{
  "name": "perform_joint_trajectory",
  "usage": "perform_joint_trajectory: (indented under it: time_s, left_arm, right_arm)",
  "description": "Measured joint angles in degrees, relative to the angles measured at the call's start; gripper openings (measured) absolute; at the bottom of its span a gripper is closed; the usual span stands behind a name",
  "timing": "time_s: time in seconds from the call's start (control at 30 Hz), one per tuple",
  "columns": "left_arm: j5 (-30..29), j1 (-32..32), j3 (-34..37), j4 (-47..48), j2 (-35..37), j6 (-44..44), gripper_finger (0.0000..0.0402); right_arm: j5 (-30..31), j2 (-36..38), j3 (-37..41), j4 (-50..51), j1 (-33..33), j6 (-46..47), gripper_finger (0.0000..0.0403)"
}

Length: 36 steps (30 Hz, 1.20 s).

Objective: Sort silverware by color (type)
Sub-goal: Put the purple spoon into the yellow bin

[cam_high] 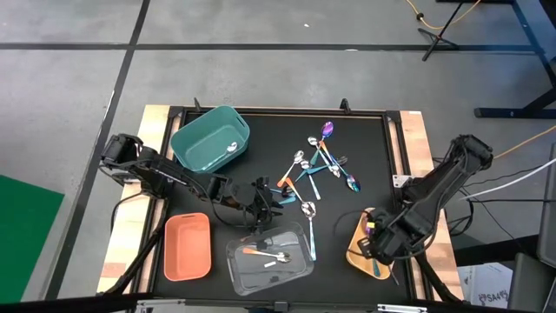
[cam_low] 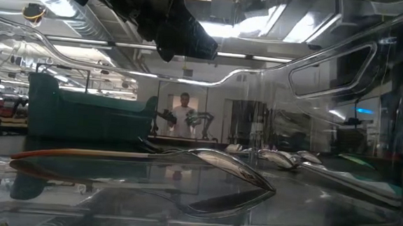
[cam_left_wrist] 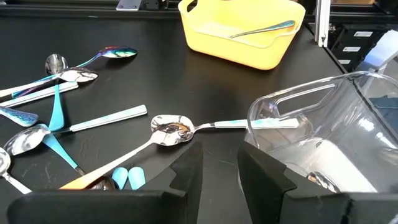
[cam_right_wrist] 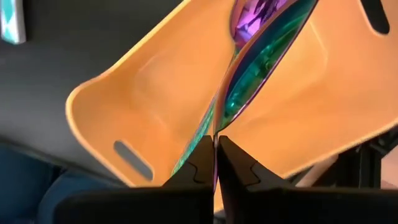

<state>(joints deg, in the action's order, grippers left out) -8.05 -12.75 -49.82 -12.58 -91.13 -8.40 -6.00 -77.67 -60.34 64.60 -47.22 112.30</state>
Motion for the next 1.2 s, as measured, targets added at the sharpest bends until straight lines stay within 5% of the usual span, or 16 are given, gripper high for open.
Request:
perform_joint_trajectory:
  time_s: [0.4,0.83,1.2]
  left_arm:
    - [-0.02,0.0,0.0,-0.07,0.0,0.0,0.0094]
    - [0.0,0.0,0.0,-0.09,0.0,0.0,0.0094]
    - [-0.02,0.0,0.0,-0.09,0.0,0.01,0.0094]
  right_arm:
    - [0.31,-3.95,0.02,0.24,1.4,-1.88,0.0001]
    - [-7.84,-3.95,0.02,0.52,11.64,-21.09,0.0001]
    - [-10.16,-4.83,0.02,2.06,11.63,-21.47,0.0001]
